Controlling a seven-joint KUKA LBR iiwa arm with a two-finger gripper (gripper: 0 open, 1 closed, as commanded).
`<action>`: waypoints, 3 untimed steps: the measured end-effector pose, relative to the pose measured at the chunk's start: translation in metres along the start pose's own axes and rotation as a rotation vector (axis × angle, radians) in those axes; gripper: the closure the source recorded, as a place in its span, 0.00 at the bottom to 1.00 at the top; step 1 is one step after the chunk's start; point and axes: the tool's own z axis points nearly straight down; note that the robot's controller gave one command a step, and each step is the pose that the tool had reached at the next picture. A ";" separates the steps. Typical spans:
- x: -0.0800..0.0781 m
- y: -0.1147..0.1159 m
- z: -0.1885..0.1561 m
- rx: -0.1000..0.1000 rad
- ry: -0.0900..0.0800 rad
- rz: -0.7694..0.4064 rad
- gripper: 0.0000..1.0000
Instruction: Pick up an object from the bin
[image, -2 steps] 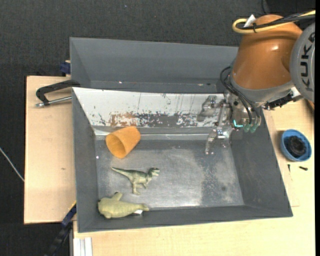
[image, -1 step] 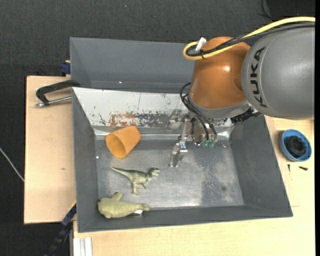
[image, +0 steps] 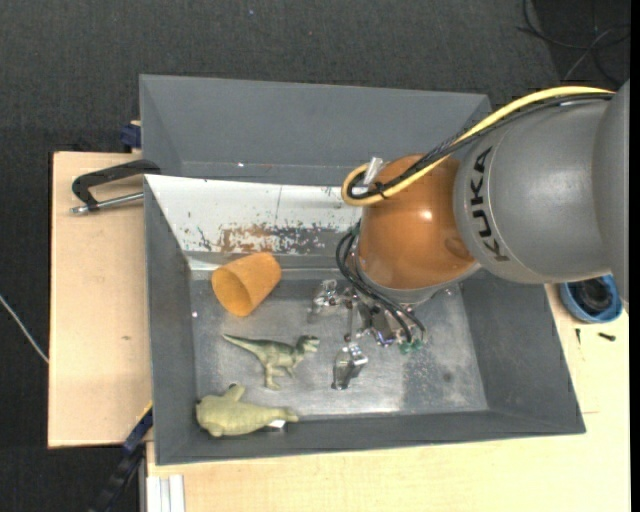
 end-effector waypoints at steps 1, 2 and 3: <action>-0.034 0.035 0.061 0.001 -0.011 -0.055 0.00; -0.034 0.034 0.058 0.000 -0.013 -0.051 1.00; -0.055 0.051 -0.112 0.004 -0.018 -0.484 1.00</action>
Offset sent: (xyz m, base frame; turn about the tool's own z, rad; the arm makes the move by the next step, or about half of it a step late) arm 0.0221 0.0395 -0.0613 -0.0516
